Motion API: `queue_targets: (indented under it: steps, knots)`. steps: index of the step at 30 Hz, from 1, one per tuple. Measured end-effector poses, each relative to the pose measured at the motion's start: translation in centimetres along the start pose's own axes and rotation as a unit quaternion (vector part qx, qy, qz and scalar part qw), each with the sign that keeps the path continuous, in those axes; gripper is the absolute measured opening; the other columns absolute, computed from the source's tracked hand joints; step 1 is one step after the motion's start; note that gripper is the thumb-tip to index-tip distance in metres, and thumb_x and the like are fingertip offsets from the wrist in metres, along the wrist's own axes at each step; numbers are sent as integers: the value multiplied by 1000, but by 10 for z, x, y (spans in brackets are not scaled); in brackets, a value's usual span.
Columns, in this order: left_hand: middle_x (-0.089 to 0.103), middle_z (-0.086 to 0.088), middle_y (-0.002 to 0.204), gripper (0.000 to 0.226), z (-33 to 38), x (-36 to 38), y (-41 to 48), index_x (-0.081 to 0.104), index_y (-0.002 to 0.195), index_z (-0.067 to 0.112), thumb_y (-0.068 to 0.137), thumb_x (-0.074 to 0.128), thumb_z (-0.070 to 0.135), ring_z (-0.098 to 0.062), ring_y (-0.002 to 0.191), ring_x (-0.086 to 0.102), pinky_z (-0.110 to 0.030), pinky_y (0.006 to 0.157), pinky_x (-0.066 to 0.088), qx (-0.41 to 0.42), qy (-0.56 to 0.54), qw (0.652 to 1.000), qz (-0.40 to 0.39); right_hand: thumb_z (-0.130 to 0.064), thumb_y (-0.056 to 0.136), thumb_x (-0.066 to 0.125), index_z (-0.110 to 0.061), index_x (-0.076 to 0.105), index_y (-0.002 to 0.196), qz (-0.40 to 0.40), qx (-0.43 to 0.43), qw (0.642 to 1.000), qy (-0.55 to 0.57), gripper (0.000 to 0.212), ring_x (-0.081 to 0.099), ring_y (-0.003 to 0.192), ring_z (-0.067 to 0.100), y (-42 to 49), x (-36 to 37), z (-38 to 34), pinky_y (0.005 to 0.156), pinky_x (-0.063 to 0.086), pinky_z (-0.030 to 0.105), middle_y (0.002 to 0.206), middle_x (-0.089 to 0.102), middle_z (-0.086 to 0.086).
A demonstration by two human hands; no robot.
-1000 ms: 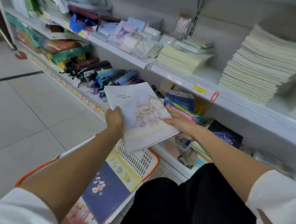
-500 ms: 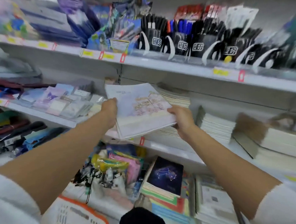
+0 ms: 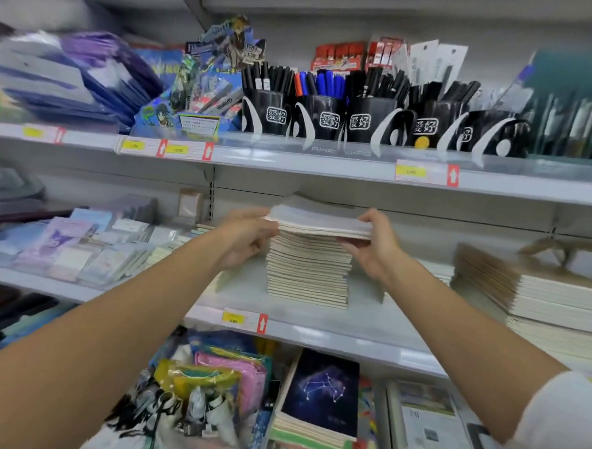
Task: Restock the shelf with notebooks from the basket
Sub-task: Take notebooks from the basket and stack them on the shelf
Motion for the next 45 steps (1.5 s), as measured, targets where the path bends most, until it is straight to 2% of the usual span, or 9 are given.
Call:
queue_targets:
  steps: [6, 12, 17, 22, 25, 31, 38, 41, 45]
  knots:
    - [67, -15, 107, 36, -1, -6, 8, 60, 119, 3, 84, 69, 4, -20, 93, 65, -34, 100, 48, 85, 49, 994, 48, -72, 67, 68, -11, 52, 130, 43, -122, 945, -299, 90, 59, 109, 19, 29, -17, 11, 99, 42, 34, 119, 60, 0]
    - [67, -10, 109, 23, -11, -3, 51, 67, 101, 22, 81, 76, 16, -25, 102, 65, -40, 100, 48, 126, 82, 981, 121, -67, 78, 60, -11, 53, 132, 44, -209, 900, -379, 79, 52, 123, 19, 59, -18, 11, 102, 39, 31, 133, 56, 2]
    - [62, -6, 116, 36, -10, 1, 87, 63, 124, 18, 88, 68, 22, -16, 106, 57, -35, 104, 44, 136, 141, 972, 128, -64, 81, 59, -16, 67, 117, 17, -239, 878, -414, 60, 60, 110, 13, 99, -14, 19, 92, 44, 25, 114, 68, -3]
    - [62, -3, 114, 33, -12, 8, 119, 62, 125, 11, 92, 62, 13, -16, 105, 58, -24, 91, 48, 148, 129, 973, 123, -31, 90, 61, -19, 70, 108, 11, -236, 893, -383, 23, 60, 101, 16, 130, -19, 17, 86, 42, 26, 106, 66, -3]
    - [57, 2, 125, 34, -10, 12, 133, 61, 126, 13, 92, 61, 7, -18, 120, 54, -24, 100, 44, 176, 138, 965, 136, -18, 89, 61, -22, 70, 99, -1, -215, 916, -338, 14, 59, 100, 15, 137, -22, 13, 90, 43, 26, 103, 66, -5]
    - [61, -13, 126, 33, -21, 18, 141, 61, 127, 13, 96, 53, 6, -38, 123, 49, -35, 97, 42, 157, 97, 974, 128, -27, 95, 56, -17, 68, 113, -4, -200, 914, -352, 25, 57, 108, 17, 145, -19, 12, 91, 39, 25, 110, 65, -1]
    - [61, -6, 127, 32, -23, 14, 144, 61, 126, 20, 93, 61, 20, -21, 111, 59, -30, 100, 44, 170, 131, 972, 95, -37, 99, 48, -5, 65, 112, 11, -197, 908, -368, 39, 55, 119, 32, 145, -17, 16, 98, 43, 38, 122, 64, 15]
    - [60, -6, 125, 33, -23, 11, 146, 59, 128, 23, 95, 58, 21, -31, 111, 59, -37, 99, 45, 158, 135, 974, 94, -45, 99, 43, -11, 59, 128, 1, -195, 915, -352, 47, 54, 117, 21, 141, -15, 22, 90, 36, 24, 112, 62, -3]
    - [58, -7, 130, 35, -25, 10, 150, 55, 133, 22, 98, 53, 18, -32, 117, 56, -31, 96, 48, 157, 138, 974, 92, -52, 93, 51, -20, 42, 144, -19, -212, 894, -394, 61, 50, 113, 18, 144, -15, 33, 91, 36, 23, 117, 54, 1]
Point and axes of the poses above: each hand's wrist, its own y-axis towards the middle knuckle, its own x-axis out of the palm, z = x × y, the point moved 4 cm from there along y, towards the middle knuckle
